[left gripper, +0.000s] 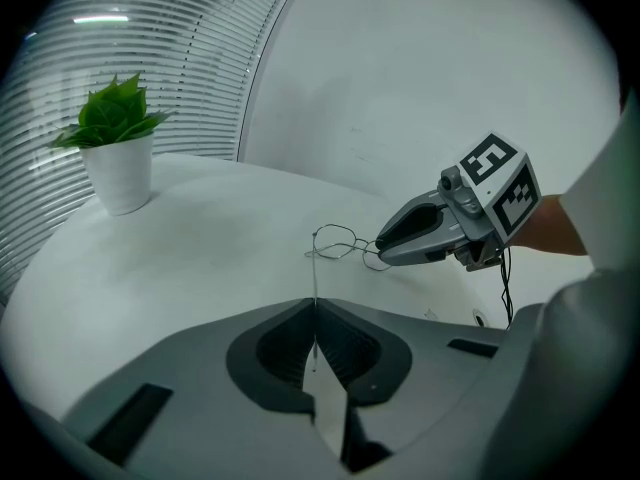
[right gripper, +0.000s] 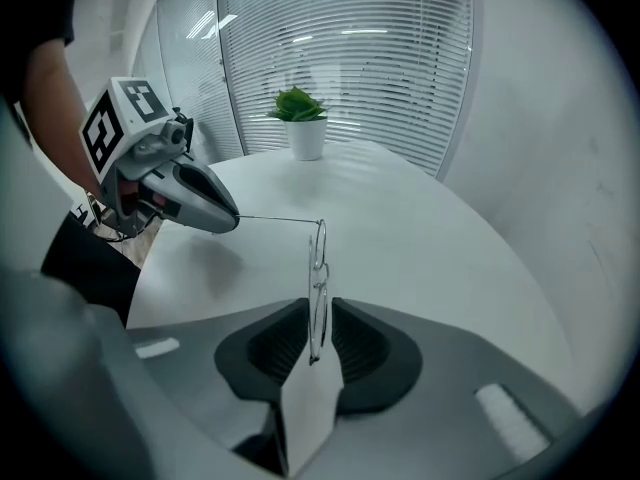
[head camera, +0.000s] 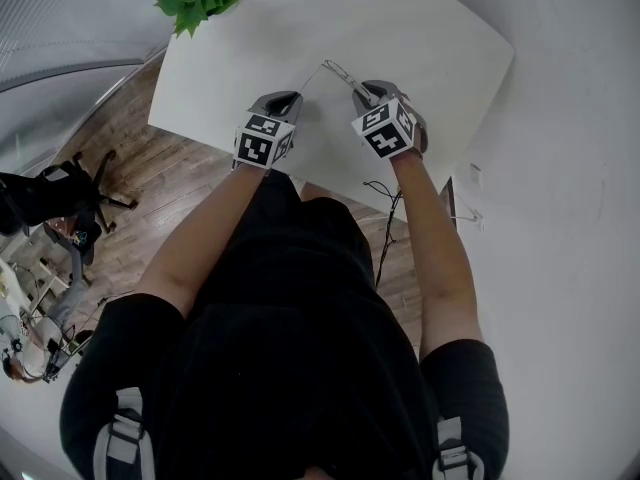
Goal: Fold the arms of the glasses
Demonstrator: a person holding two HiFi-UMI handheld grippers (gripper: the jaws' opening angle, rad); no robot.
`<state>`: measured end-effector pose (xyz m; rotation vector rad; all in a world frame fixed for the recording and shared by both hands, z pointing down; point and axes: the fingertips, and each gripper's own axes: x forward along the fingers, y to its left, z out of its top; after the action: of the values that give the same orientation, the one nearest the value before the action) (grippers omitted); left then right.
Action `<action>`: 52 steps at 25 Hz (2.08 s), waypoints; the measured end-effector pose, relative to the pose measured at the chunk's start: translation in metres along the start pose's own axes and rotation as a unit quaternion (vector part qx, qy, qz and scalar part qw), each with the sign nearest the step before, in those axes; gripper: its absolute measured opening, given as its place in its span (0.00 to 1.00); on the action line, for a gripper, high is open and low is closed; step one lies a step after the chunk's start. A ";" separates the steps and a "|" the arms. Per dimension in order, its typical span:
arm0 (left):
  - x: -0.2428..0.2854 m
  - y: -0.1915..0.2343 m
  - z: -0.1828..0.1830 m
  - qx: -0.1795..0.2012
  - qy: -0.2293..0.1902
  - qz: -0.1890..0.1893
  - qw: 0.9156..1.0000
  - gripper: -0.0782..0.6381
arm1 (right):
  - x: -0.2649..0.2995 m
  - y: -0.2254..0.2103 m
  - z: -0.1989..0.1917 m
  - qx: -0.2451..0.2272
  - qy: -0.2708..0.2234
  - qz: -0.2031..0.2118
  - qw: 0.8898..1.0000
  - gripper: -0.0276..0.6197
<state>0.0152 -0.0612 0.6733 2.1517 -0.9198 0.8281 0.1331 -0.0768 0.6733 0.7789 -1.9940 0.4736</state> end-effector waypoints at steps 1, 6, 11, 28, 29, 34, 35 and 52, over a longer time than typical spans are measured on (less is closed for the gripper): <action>0.000 0.000 -0.001 -0.001 0.001 -0.001 1.000 0.13 | -0.001 0.000 0.001 -0.001 -0.002 -0.001 1.000 0.17; -0.001 -0.007 -0.004 -0.031 0.005 -0.018 0.999 0.13 | -0.004 0.002 0.004 -0.012 -0.006 -0.008 1.000 0.13; 0.003 -0.029 -0.002 -0.058 0.008 -0.058 0.997 0.13 | -0.005 0.006 0.002 -0.015 -0.009 -0.008 1.000 0.13; 0.019 -0.087 0.005 -0.013 0.023 -0.178 0.984 0.29 | -0.009 0.011 0.000 -0.035 -0.015 0.005 0.999 0.13; 0.019 -0.089 0.006 -0.009 0.022 -0.182 0.983 0.30 | -0.010 0.011 0.000 -0.036 -0.016 0.006 0.999 0.13; 0.022 -0.098 0.007 0.014 0.031 -0.207 0.978 0.32 | -0.010 0.012 0.001 -0.050 -0.014 0.013 0.999 0.13; 0.024 -0.100 0.006 0.018 0.035 -0.214 0.976 0.33 | -0.010 0.012 0.001 -0.054 -0.013 0.014 0.998 0.13; 0.031 -0.114 -0.001 0.069 0.062 -0.262 0.961 0.39 | -0.007 0.029 0.009 -0.045 -0.024 0.079 0.996 0.35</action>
<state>0.1209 -0.0091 0.6615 2.2752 -0.2061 0.7570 0.1104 -0.0589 0.6620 0.5843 -2.1163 0.4571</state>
